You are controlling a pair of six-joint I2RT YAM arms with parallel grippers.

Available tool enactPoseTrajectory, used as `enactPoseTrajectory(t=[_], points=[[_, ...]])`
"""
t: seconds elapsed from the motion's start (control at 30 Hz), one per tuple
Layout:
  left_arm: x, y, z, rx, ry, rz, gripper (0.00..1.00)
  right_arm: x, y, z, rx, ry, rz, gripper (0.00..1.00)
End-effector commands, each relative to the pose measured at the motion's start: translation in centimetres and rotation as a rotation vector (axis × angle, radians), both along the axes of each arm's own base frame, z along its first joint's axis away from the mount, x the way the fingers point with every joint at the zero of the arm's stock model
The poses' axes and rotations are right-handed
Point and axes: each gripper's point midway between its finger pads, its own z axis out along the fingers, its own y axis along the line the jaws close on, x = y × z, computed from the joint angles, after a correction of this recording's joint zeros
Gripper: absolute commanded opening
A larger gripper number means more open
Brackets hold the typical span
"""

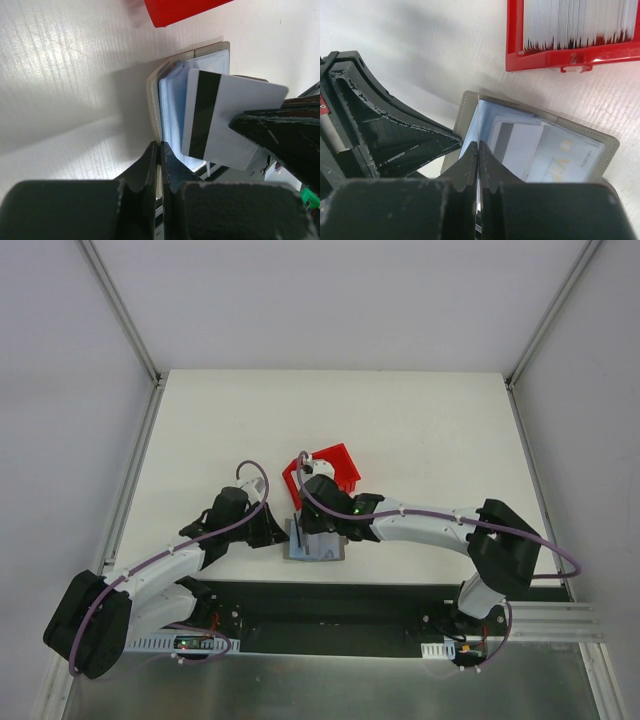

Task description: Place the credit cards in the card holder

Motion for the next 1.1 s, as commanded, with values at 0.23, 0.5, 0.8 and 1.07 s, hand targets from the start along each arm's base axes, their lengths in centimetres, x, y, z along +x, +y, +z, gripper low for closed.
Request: enactPoseTrajectory(t=[0.23,0.5,0.8,1.07], points=[[-0.2,0.3,-0.5,0.016,-0.016,-0.018,0.00,0.7,-1.1,3.5,0.013,-0.081,-0.028,0.00],[-0.4,0.5,-0.9,0.028,-0.010,-0.019,0.00,0.9,-3.5,2.9,-0.026,-0.073,-0.076,0.00],[-0.7,1.0,-2.1,0.055,0.011,-0.003,0.00,-0.3,-4.6,1.3,0.060,0.057,-0.078,0.00],[-1.0,1.2,-3.1,0.061,0.041,0.012,0.00,-1.4,-2.5,0.2,0.288,0.214,-0.066,0.01]])
